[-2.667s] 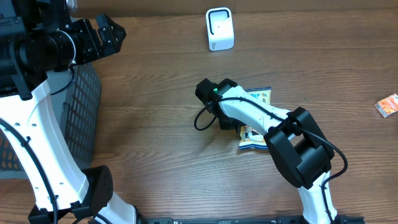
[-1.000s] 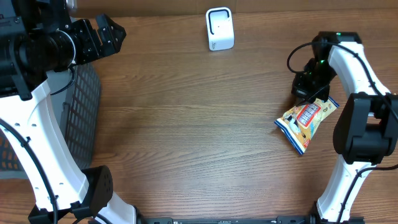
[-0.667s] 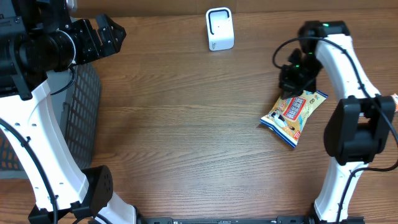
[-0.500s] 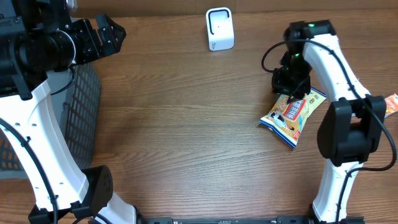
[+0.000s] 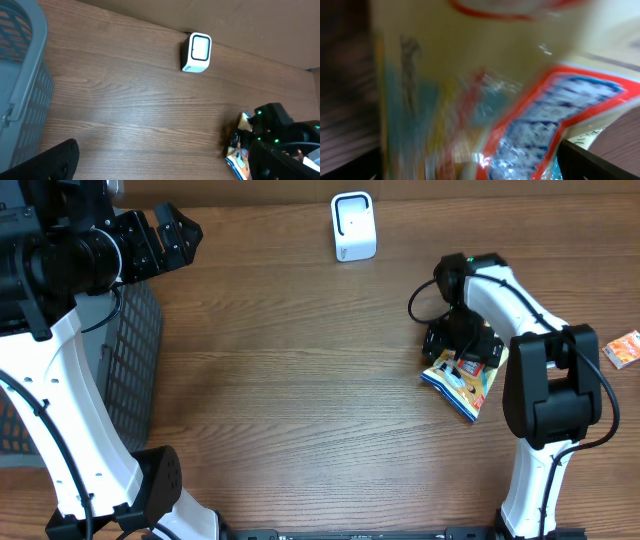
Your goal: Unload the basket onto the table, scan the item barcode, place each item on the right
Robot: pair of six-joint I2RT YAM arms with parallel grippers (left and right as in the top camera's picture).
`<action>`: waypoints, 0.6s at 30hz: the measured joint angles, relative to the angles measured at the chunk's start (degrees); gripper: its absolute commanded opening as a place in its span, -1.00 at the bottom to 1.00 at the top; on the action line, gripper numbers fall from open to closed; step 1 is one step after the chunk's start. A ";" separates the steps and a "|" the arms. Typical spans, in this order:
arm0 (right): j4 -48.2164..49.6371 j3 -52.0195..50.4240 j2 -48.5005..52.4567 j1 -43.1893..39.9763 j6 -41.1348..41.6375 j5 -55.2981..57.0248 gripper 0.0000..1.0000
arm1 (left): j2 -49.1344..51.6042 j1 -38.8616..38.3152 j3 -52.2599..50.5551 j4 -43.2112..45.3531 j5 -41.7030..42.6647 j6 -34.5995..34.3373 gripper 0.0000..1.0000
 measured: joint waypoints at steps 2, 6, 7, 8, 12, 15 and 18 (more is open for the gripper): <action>0.90 -1.03 -0.59 0.07 1.07 0.83 0.54 | 0.00 0.00 0.00 0.00 0.02 0.00 1.00; 1.62 -2.29 -0.96 0.17 2.27 3.17 -0.87 | 0.00 0.00 0.00 0.00 0.02 0.00 1.00; 1.36 -2.32 -1.09 0.17 2.54 3.74 -0.93 | 0.00 0.00 0.00 0.00 0.02 0.00 1.00; 0.74 -2.23 -1.46 0.17 2.64 4.15 -0.93 | 0.00 0.00 0.00 0.00 0.02 0.00 1.00; -2.08 -1.09 -2.12 0.17 3.02 3.89 -0.93 | 0.00 0.00 0.00 0.00 0.00 0.00 1.00; -7.67 1.95 -1.25 0.15 2.36 0.17 -0.93 | 0.00 0.00 0.00 0.00 0.00 0.00 1.00; -12.04 9.66 -0.70 0.17 -2.86 -8.98 -0.93 | 0.00 0.00 0.00 0.00 0.02 0.00 1.00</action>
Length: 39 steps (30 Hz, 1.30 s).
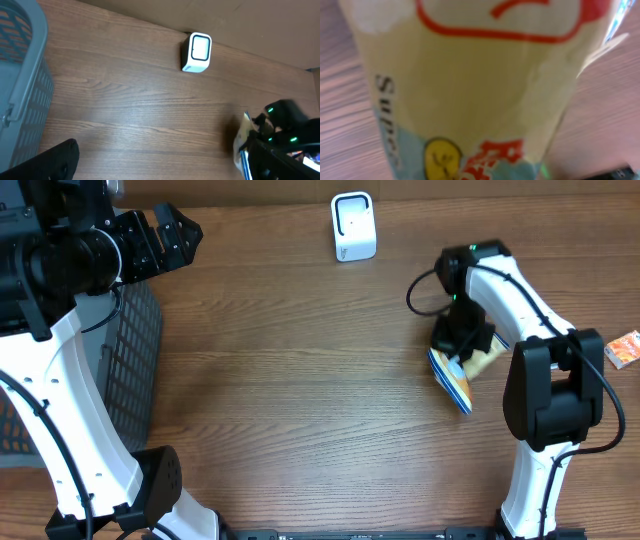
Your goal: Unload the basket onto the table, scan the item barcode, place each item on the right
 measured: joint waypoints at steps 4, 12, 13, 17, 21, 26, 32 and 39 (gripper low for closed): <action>-2.21 8.55 0.17 -0.15 -14.12 -20.24 -0.93 | 0.00 0.00 0.00 0.00 0.00 0.00 1.00; -1.46 8.00 0.17 0.48 -32.09 -54.38 -0.93 | 0.00 0.00 0.00 0.00 0.00 0.00 1.00; 0.22 6.10 0.17 0.81 -33.94 -58.60 -0.92 | 0.00 0.00 0.00 0.00 0.00 0.00 1.00; 6.93 -2.14 0.15 1.88 -36.24 -65.77 -0.58 | 0.00 0.00 0.00 0.02 0.00 0.00 1.00; 14.34 -9.42 0.20 2.23 -33.42 -66.36 -0.12 | 0.00 0.00 0.00 0.00 0.00 -0.02 0.99; 17.77 -10.88 0.22 -0.68 -21.57 -49.13 0.10 | 0.00 0.00 0.00 0.00 0.00 0.00 1.00; 8.31 -6.05 0.35 -5.20 -14.60 -26.05 0.31 | 0.00 0.00 0.00 0.00 -0.02 0.00 1.00; -4.74 10.34 0.35 -5.92 -14.05 -14.51 0.20 | 0.00 0.00 0.00 0.00 0.00 0.00 1.00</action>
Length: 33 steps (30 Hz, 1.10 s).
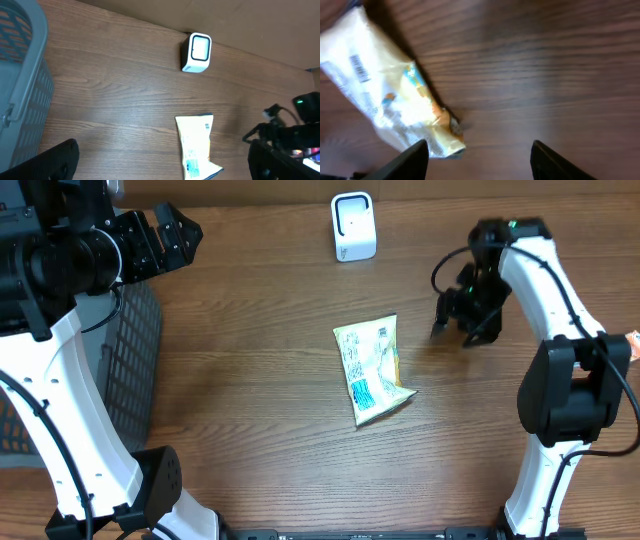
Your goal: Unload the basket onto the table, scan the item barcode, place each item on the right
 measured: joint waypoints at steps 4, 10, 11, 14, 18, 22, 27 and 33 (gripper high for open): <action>-3.87 4.15 -0.07 2.71 -4.39 -2.49 -0.46 | 0.00 0.00 0.00 0.00 0.00 0.00 0.99; 0.33 1.92 -0.07 12.46 -3.80 -1.01 -0.82 | 0.00 0.00 0.00 0.02 0.00 0.00 1.00; 2.10 0.79 -0.07 14.10 -3.23 -0.57 -0.82 | 0.00 0.00 0.00 0.00 0.00 0.00 1.00; 8.72 -4.96 -0.07 18.25 -1.64 0.59 -0.83 | 0.00 0.00 0.00 0.00 0.00 0.00 0.99; 18.80 -14.69 -0.04 18.86 1.29 2.45 -0.91 | 0.00 0.00 0.00 0.00 -0.02 0.00 1.00; 23.26 -19.96 -0.04 17.55 3.13 4.83 -0.93 | 0.00 0.00 0.00 0.00 0.00 0.00 0.99; 13.44 -15.54 0.31 16.13 8.02 12.96 -0.93 | 0.00 0.00 0.00 0.04 -0.02 0.00 0.99; 5.86 -0.07 -0.17 16.26 6.45 7.80 -0.88 | 0.00 0.00 0.00 0.00 0.00 0.00 0.99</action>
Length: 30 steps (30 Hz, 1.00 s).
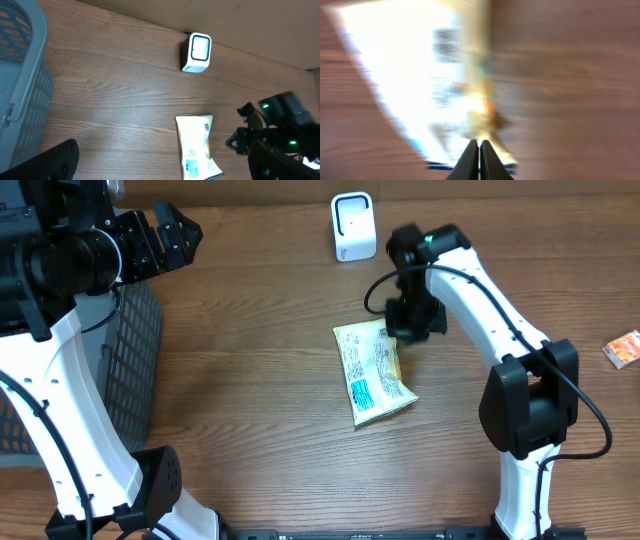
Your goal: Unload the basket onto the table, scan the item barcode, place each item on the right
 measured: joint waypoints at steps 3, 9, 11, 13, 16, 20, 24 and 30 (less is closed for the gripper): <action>2.03 0.50 -0.22 0.46 -2.36 -5.90 -0.88 | 0.00 0.00 0.00 0.02 0.00 -0.02 0.99; 11.26 -7.96 -0.22 1.38 -4.26 -14.01 -0.92 | 0.00 0.00 0.00 0.04 0.00 0.00 1.00; 14.40 -12.15 -0.20 1.42 -4.46 -15.47 -0.92 | 0.00 0.00 0.00 0.07 0.00 0.00 1.00; 18.53 -17.18 -0.20 1.38 -4.48 -16.41 -0.93 | 0.00 0.00 0.00 0.04 0.00 0.00 1.00; 22.64 -22.23 -0.31 0.87 -2.89 -15.30 -0.93 | 0.00 0.00 0.00 0.00 0.00 0.00 0.99; 22.16 -23.23 -0.44 -0.11 -1.29 -12.15 -0.93 | 0.00 0.00 0.00 0.00 0.00 0.00 0.99; 12.50 -18.64 -0.28 -0.37 -0.76 -5.90 -0.92 | 0.00 0.00 0.00 0.02 0.00 0.00 1.00; -4.02 -1.64 -0.24 -0.81 -0.48 -1.49 -0.82 | 0.00 0.00 0.00 0.00 0.00 0.00 1.00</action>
